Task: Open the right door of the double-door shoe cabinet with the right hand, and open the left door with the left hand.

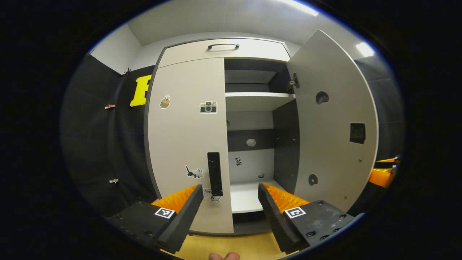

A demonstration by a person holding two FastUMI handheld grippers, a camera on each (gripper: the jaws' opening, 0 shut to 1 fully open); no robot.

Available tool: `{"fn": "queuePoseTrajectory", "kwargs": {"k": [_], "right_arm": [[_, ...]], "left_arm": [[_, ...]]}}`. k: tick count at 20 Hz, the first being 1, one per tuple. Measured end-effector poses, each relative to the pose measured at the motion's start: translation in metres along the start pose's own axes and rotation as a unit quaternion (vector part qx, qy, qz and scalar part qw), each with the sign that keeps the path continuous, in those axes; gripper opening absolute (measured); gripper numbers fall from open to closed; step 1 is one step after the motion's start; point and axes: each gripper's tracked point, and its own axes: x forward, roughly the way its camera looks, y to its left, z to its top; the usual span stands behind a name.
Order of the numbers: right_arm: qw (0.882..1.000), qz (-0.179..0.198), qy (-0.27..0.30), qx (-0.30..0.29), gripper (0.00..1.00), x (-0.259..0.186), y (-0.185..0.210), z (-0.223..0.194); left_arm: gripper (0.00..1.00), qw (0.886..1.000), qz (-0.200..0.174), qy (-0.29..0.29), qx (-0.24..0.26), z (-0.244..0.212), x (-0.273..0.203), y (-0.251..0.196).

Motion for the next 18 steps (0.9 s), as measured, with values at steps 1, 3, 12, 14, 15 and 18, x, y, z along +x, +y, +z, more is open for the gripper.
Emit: {"fn": "queuePoseTrajectory", "kwargs": {"k": [1,3,12,14,15,18], "right_arm": [[1.000,-0.002,-0.003,-0.002,0.78,-0.001,-0.002,0.000],[1.000,-0.007,-0.006,-0.001,0.98,-0.005,-0.003,0.003],[1.000,-0.009,-0.017,-0.004,0.99,-0.006,-0.009,0.007],[1.000,-0.011,-0.018,-0.007,0.99,-0.006,-0.011,0.008],[1.000,-0.011,-0.017,-0.009,0.99,-0.006,-0.012,0.008],[1.000,-0.016,-0.021,-0.017,0.99,-0.004,-0.016,0.010]], "left_arm": [[0.94,1.000,0.001,0.003,0.000,-0.002,0.010,0.003],[0.95,1.000,0.000,0.003,-0.003,-0.006,0.031,0.009],[0.83,1.000,0.009,0.007,0.016,-0.021,0.116,0.034],[0.74,1.000,0.017,0.010,0.022,-0.026,0.129,0.039],[0.72,1.000,0.018,0.011,0.019,-0.028,0.136,0.040],[0.57,1.000,0.024,0.017,0.001,-0.034,0.150,0.042]]}}
